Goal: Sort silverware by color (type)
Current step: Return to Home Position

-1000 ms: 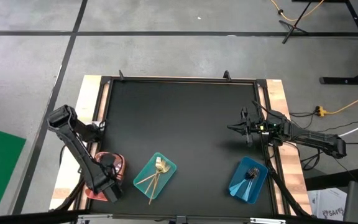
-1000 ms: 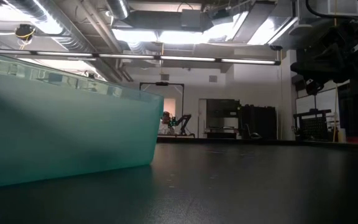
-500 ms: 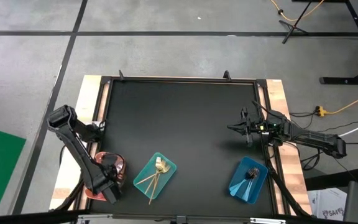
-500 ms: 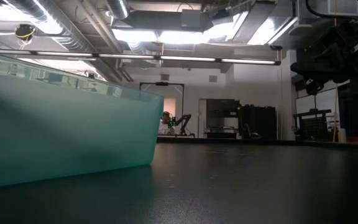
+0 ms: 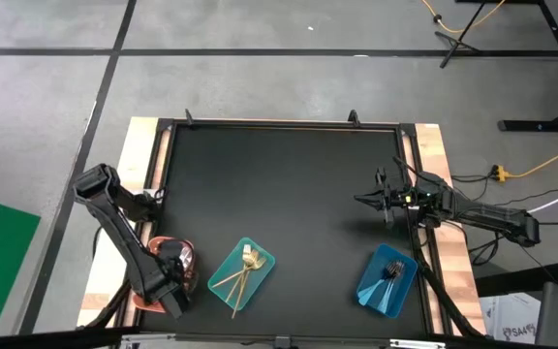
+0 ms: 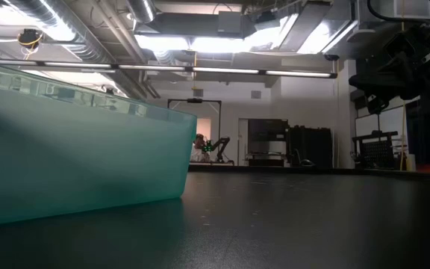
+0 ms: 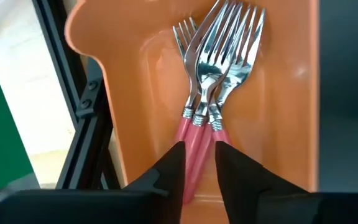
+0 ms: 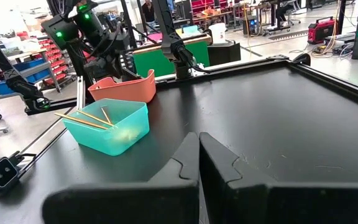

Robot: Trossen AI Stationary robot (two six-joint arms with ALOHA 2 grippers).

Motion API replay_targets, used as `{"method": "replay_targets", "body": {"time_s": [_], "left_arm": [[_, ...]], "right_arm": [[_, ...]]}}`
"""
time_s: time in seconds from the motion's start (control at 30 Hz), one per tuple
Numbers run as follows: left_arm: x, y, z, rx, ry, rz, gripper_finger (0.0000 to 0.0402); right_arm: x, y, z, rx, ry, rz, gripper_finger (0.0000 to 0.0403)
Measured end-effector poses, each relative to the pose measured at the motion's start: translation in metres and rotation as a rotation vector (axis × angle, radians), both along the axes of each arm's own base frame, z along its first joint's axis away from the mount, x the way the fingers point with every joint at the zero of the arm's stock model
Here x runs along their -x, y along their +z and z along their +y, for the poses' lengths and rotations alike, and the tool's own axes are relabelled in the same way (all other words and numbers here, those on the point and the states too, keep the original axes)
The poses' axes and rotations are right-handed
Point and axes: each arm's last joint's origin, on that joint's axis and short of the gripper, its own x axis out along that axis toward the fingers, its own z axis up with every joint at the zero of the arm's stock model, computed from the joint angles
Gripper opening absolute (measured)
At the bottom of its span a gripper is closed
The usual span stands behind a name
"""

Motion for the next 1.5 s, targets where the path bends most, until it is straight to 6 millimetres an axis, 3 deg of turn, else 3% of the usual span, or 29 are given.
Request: {"method": "replay_targets", "body": {"time_s": [0.3, 0.43, 0.57, 0.7, 0.83, 0.97, 1.07, 1.17, 1.3, 1.4, 1.5], "left_arm": [[-0.007, 0.041, -0.002, -0.106, 0.18, -0.165, 0.0012], [-0.017, 0.053, 0.003, -0.171, 0.29, -0.322, 0.0002], [-0.034, 0.059, 0.016, -0.247, 0.327, -0.47, 0.0001], [-0.058, 0.061, 0.038, -0.342, 0.238, -0.567, 0.0], [-0.093, 0.065, 0.063, -0.507, 0.057, -0.731, 0.0], [-0.132, 0.076, 0.084, -0.821, -0.244, -0.822, 0.0], [-0.162, 0.09, 0.098, -0.975, -0.495, -0.724, 0.0], [-0.183, 0.102, 0.105, -1.001, -0.858, -0.6, 0.0], [-0.19, 0.122, 0.102, -1.117, -1.246, -0.475, 0.0], [-0.184, 0.141, 0.109, -1.192, -1.332, -0.448, 0.0], [-0.174, 0.16, 0.123, -1.183, -1.386, -0.533, 0.0]], "right_arm": [[0.0, 0.0, 0.0, 0.0, 0.0, 0.0, 0.0], [0.0, 0.0, 0.0, 0.0, 0.0, 0.0, 0.0], [0.0, 0.0, 0.0, 0.0, 0.0, 0.0, 0.0], [0.0, 0.0, 0.0, 0.0, 0.0, 0.0, 0.0], [0.0, 0.0, 0.0, 0.0, 0.0, 0.0, 0.0], [0.0, 0.0, 0.0, 0.0, 0.0, 0.0, 0.0], [0.0, 0.0, 0.0, 0.0, 0.0, 0.0, 0.0], [0.0, 0.0, 0.0, 0.0, 0.0, 0.0, 0.0], [0.0, 0.0, 0.0, 0.0, 0.0, 0.0, 0.0], [0.0, 0.0, 0.0, 0.0, 0.0, 0.0, 0.0], [0.0, 0.0, 0.0, 0.0, 0.0, 0.0, 0.0]]}}
